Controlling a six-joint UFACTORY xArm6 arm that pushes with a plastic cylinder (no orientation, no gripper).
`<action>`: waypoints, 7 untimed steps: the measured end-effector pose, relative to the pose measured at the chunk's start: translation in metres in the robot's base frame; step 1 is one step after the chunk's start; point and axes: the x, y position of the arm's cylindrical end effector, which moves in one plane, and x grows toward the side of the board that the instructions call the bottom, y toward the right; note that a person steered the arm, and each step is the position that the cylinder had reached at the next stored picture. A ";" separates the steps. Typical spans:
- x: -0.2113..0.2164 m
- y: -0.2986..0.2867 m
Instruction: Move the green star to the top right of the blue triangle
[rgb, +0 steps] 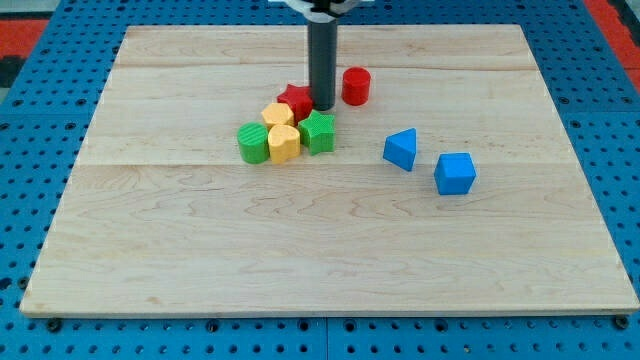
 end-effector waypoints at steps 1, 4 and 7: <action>0.000 -0.024; 0.030 -0.050; 0.073 -0.051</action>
